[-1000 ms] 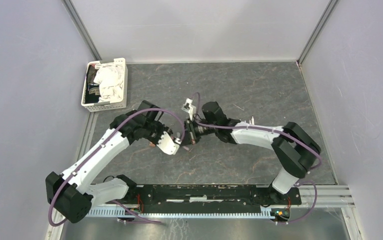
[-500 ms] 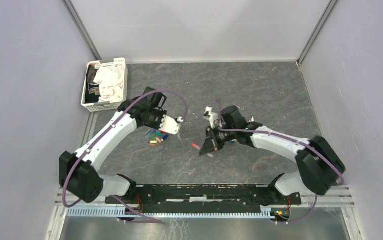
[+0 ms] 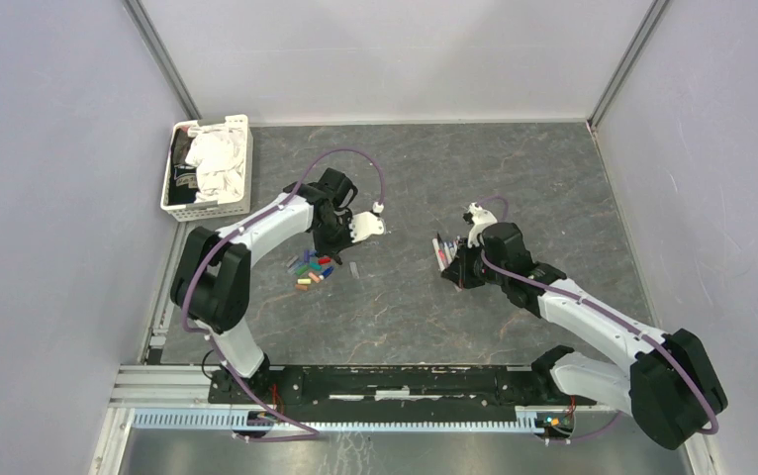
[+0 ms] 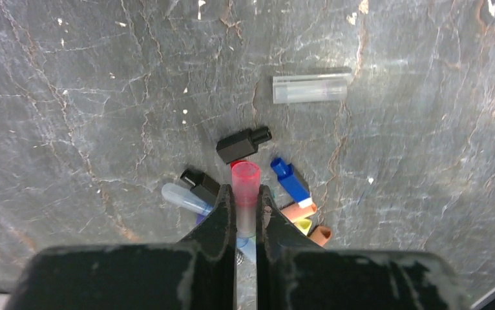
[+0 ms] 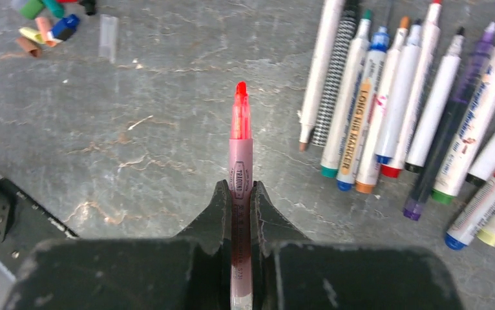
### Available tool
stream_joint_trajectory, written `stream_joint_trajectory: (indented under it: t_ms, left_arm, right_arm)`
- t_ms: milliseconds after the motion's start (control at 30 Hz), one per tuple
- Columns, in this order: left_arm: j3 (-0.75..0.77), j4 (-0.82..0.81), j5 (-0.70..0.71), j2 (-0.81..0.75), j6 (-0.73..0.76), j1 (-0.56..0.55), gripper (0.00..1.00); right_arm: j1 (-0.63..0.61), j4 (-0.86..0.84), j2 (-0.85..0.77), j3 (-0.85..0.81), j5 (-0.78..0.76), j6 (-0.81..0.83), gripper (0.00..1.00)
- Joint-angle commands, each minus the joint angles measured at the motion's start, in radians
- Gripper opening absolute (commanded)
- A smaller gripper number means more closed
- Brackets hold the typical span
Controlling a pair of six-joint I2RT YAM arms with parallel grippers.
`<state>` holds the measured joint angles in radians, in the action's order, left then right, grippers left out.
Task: Open the pen caps
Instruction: Place the pen cap at the center of the board, then place the pen at the center of the board.
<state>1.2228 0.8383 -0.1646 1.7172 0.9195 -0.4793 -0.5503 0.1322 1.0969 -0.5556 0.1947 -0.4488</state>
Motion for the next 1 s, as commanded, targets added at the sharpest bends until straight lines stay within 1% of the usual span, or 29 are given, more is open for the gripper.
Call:
stream_joint_trajectory:
  t_ms: [0, 67, 233, 367, 467, 633, 800, 967]
  left_arm:
    - [0.031, -0.070, -0.072, 0.014, -0.144, -0.008, 0.11]
    - [0.007, -0.093, -0.070, 0.016, -0.149, -0.012, 0.15]
    - [-0.051, -0.155, -0.051, 0.019, -0.175, -0.013, 0.21]
    - [-0.074, -0.184, -0.058, 0.018, -0.201, -0.014, 0.25]
    - [-0.071, -0.200, -0.061, 0.031, -0.234, -0.016, 0.25]
    - [-0.079, -0.211, -0.053, 0.049, -0.266, -0.022, 0.36]
    - [-0.088, -0.222, -0.017, 0.035, -0.275, -0.023, 0.38]
    - [-0.052, -0.195, -0.009, 0.002, -0.292, -0.017, 0.39]
  right_arm:
    - [0.006, -0.086, 0.005, 0.027, -0.092, -0.046, 0.00]
    - [0.006, -0.114, 0.020, 0.031, -0.108, -0.056, 0.00]
    - [0.007, -0.201, 0.063, 0.024, -0.155, -0.071, 0.00]
    - [0.007, -0.234, 0.130, -0.005, -0.181, -0.067, 0.00]
    - [0.006, -0.244, 0.175, -0.028, -0.189, -0.066, 0.00]
    - [0.005, -0.274, 0.222, -0.045, -0.199, -0.077, 0.00]
    - [0.005, -0.300, 0.261, -0.062, -0.221, -0.083, 0.00]
    - [0.004, -0.322, 0.315, -0.099, -0.255, -0.086, 0.00]
